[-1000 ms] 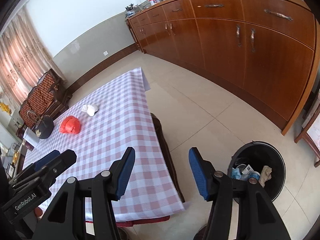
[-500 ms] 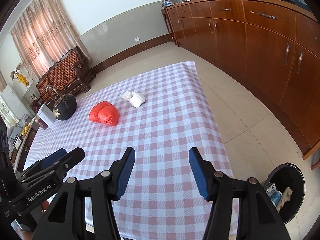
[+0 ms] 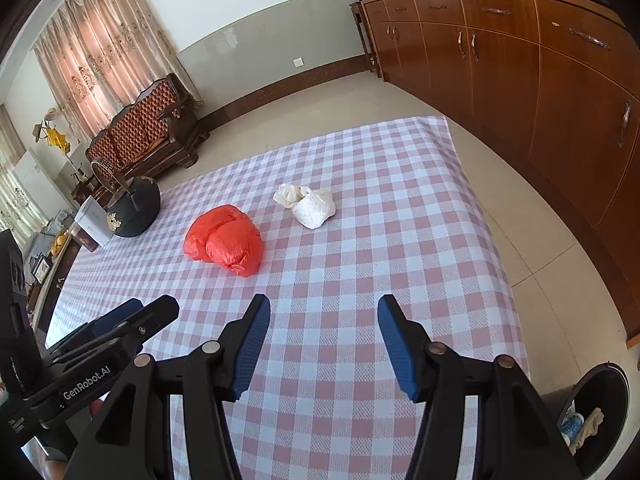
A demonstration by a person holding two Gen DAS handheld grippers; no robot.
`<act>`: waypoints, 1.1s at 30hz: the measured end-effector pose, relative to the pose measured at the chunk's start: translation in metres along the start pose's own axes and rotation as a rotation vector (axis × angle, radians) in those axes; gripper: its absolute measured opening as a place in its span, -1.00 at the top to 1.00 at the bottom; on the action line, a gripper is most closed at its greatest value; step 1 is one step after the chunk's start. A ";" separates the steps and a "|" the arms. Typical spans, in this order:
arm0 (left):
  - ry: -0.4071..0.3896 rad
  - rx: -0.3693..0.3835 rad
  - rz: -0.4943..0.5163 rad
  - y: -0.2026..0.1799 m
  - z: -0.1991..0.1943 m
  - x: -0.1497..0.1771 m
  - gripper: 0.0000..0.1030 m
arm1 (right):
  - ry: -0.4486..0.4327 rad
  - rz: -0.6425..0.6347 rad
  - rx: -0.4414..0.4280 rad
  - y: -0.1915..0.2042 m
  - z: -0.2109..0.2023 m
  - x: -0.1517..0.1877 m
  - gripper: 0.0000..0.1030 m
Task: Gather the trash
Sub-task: 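Move both tools back over the table toward the red bags and white paper, then grasp the red plastic bags with the left tool while the right tool grasps the white paper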
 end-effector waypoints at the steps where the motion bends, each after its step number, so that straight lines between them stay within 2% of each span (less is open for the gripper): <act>1: 0.000 0.000 0.000 0.000 0.004 -0.003 -0.35 | 0.004 -0.002 0.001 -0.001 0.005 -0.003 -0.13; 12: 0.006 0.003 -0.011 -0.011 0.046 -0.038 -0.35 | 0.019 -0.012 -0.006 -0.007 0.059 -0.032 -0.13; 18: 0.034 -0.004 -0.044 -0.008 0.073 -0.045 -0.35 | 0.014 -0.008 0.005 -0.017 0.079 -0.050 -0.13; 23: 0.068 -0.038 -0.044 0.000 0.095 -0.043 -0.35 | 0.018 -0.002 0.000 -0.023 0.094 -0.056 -0.13; 31: 0.039 -0.041 -0.065 0.022 0.099 -0.043 -0.35 | 0.032 -0.026 -0.031 -0.009 0.122 -0.065 -0.14; 33: 0.030 -0.038 -0.064 0.024 0.097 -0.043 -0.30 | 0.037 -0.032 -0.040 -0.004 0.128 -0.066 -0.14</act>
Point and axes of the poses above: each gripper's, at about its wrist camera, not at the fingertips, and z roughly the way its jaws point, y to its left, x to its underside, the point moved 8 cm from there along z, roughly the way its jaws point, and after that the axes turned 8 degrees about -z, right-handed, at the moved point
